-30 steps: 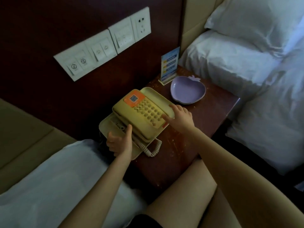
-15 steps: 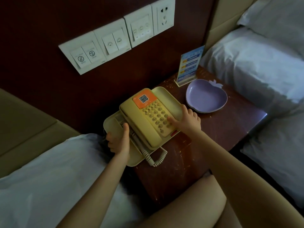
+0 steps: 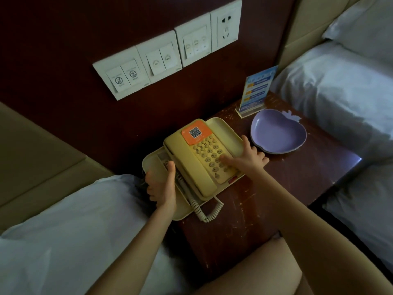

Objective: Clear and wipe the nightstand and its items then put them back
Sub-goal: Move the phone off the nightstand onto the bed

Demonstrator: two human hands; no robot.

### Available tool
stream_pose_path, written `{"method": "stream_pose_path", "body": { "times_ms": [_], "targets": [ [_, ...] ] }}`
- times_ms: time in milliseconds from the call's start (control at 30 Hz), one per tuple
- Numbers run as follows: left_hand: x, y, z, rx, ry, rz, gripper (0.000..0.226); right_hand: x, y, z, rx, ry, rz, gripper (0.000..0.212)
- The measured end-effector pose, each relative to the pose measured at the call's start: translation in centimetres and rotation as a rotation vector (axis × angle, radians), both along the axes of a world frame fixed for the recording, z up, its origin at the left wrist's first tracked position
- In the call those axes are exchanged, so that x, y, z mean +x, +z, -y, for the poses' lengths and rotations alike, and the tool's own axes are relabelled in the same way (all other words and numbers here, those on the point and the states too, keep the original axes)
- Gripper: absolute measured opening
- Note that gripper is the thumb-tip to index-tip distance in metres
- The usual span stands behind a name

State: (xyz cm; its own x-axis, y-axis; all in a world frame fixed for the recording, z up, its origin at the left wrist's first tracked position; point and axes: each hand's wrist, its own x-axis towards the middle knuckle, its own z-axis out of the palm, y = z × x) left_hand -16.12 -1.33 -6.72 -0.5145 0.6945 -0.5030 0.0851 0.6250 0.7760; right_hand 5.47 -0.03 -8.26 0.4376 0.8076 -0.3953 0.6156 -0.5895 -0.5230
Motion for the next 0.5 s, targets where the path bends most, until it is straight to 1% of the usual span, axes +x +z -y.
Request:
{"method": "stream_pose_path", "body": {
  "times_ms": [233,333,500],
  "targets": [
    [-0.4,0.5,0.4,0.032,-0.002,-0.031,0.083,-0.8,0.9,0.5,0.030,-0.047,-0.044,0.104],
    [-0.8,1.1,0.4,0.068,0.019,-0.017,0.081,-1.1,1.4,1.0,0.042,-0.038,-0.021,0.098],
    [-1.8,1.9,1.1,0.111,0.005,-0.046,0.081,-2.2,2.1,2.5,0.085,-0.055,-0.024,0.092]
  ]
}}
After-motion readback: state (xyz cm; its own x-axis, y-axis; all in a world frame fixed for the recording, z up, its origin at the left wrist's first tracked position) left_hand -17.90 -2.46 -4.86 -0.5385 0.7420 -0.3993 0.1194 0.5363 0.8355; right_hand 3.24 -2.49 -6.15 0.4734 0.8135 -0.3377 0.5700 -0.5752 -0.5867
